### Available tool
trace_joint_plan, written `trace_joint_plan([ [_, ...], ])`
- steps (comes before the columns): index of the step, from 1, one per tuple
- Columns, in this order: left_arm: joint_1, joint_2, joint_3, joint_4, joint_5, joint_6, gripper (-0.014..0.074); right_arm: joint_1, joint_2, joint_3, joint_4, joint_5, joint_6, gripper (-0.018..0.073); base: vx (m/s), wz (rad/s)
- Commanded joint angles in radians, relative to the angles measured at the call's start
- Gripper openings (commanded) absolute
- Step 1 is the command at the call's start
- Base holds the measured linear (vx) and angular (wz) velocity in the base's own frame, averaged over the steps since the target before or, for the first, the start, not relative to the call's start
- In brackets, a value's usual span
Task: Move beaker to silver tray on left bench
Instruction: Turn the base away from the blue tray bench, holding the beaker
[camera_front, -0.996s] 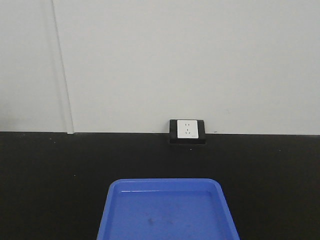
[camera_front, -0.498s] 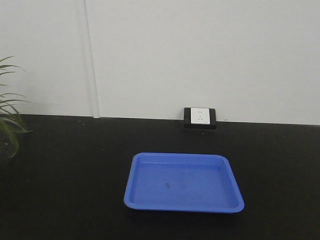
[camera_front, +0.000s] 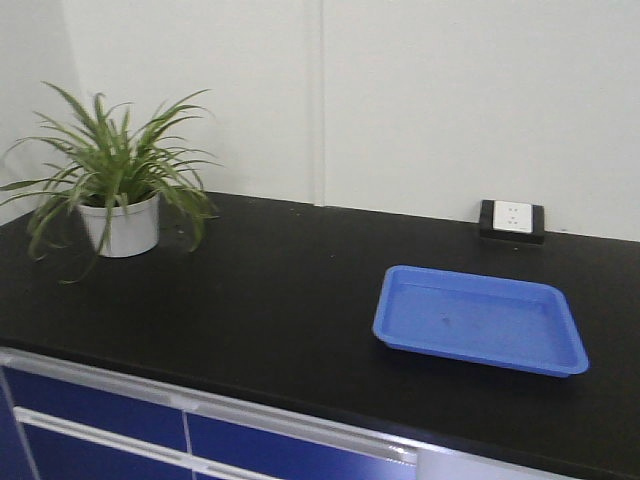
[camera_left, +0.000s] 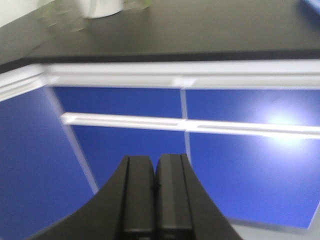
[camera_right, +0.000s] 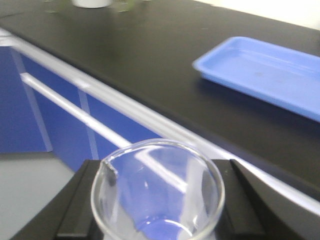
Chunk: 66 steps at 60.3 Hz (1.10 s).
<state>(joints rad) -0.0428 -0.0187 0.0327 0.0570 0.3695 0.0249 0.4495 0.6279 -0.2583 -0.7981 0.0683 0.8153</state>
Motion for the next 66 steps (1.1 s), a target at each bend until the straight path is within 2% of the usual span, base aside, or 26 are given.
trace_joint_plan([
  [1, -0.007, -0.007, 0.020, -0.003, -0.075, -0.002, 0.0001, -0.002, 0.000, -0.031, -0.010, -0.054, 0.001, -0.0011, -0.35, 0.54],
  [37, -0.007, -0.007, 0.020, -0.003, -0.075, -0.002, 0.0001, -0.002, 0.000, -0.031, -0.010, -0.054, 0.001, -0.0011, -0.31, 0.53],
  [66, -0.007, -0.007, 0.020, -0.003, -0.075, -0.002, 0.0001, -0.002, 0.000, -0.031, -0.010, -0.054, 0.001, -0.0011, -0.24, 0.70],
])
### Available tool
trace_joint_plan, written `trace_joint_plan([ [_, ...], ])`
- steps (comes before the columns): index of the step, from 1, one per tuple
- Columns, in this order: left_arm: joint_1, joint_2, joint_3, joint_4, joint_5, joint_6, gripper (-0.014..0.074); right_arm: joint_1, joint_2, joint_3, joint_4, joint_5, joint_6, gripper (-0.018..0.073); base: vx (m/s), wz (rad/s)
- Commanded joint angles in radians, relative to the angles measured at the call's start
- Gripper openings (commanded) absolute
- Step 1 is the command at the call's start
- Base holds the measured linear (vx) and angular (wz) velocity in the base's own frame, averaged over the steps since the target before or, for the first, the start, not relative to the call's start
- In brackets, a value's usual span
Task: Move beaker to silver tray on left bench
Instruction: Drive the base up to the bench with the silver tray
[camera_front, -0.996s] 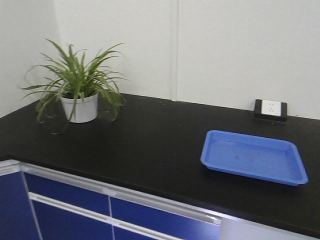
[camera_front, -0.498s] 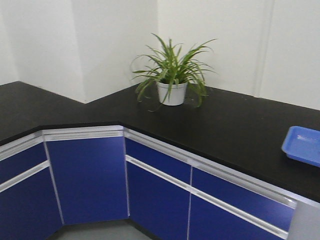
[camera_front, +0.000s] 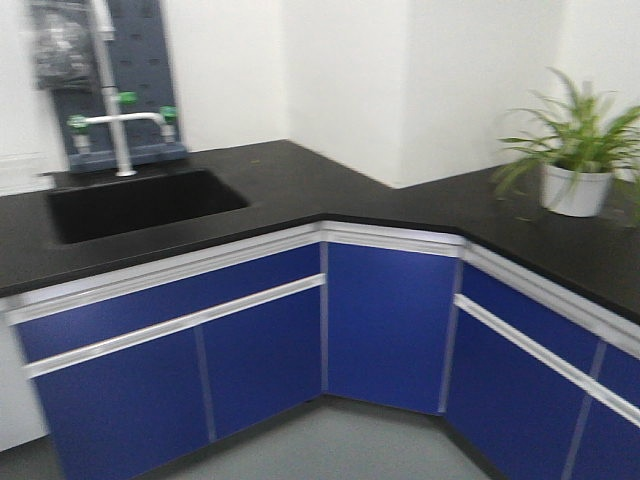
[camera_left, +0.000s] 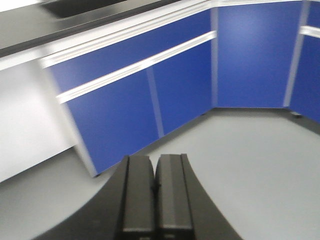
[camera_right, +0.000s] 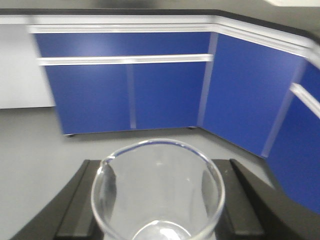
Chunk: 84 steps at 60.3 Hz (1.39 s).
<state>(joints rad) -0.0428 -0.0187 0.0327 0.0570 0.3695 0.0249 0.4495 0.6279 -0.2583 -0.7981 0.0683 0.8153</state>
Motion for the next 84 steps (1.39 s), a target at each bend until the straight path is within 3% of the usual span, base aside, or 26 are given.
trace_joint_plan([
  [1, -0.007, -0.007, 0.020, -0.003, -0.075, -0.002, 0.0001, -0.002, 0.000, -0.031, -0.010, -0.054, 0.001, -0.0011, -0.18, 0.72],
  [27, -0.007, -0.007, 0.020, -0.003, -0.075, -0.002, 0.0001, -0.002, 0.000, -0.031, -0.010, -0.054, 0.001, -0.0011, -0.15, 0.58],
  [84, -0.007, -0.007, 0.020, -0.003, -0.075, -0.002, 0.0001, -0.002, 0.000, -0.031, -0.010, -0.053, 0.001, -0.0011, 0.03, 0.32],
])
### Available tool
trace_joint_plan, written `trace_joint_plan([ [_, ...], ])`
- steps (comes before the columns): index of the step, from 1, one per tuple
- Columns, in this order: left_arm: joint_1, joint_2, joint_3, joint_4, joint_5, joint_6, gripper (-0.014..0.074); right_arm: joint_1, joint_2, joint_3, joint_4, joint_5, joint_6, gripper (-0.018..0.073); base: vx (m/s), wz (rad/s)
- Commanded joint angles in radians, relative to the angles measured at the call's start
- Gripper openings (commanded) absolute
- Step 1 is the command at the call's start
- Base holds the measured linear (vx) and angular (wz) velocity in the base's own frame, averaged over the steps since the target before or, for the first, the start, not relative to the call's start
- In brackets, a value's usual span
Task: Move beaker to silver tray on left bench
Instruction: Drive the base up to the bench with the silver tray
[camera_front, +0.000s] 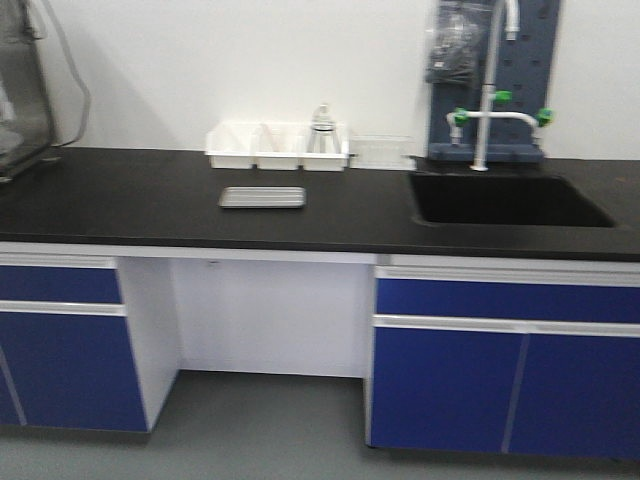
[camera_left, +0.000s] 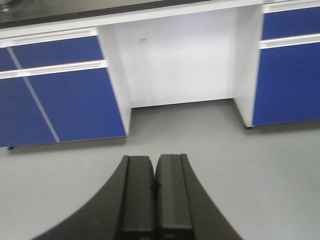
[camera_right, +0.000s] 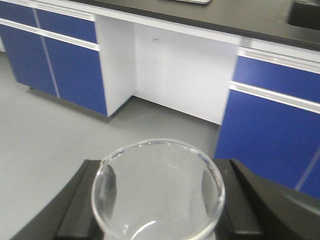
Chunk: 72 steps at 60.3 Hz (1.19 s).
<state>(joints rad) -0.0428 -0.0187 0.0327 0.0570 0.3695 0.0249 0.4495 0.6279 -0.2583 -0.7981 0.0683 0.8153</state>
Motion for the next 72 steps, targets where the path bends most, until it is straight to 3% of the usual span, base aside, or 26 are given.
trace_joint_plan([
  [1, -0.007, -0.007, 0.020, -0.003, -0.075, -0.002, 0.0001, -0.002, 0.000, -0.031, -0.010, -0.053, 0.001, -0.0011, 0.19, 0.54],
  [30, -0.007, -0.007, 0.020, -0.003, -0.075, -0.002, 0.0001, -0.002, 0.000, -0.031, -0.010, -0.053, 0.001, -0.0011, 0.26, 0.46],
  [72, -0.007, -0.007, 0.020, -0.003, -0.075, -0.002, 0.0001, -0.002, 0.000, -0.031, -0.010, -0.053, 0.001, -0.0011, 0.41, 0.08],
])
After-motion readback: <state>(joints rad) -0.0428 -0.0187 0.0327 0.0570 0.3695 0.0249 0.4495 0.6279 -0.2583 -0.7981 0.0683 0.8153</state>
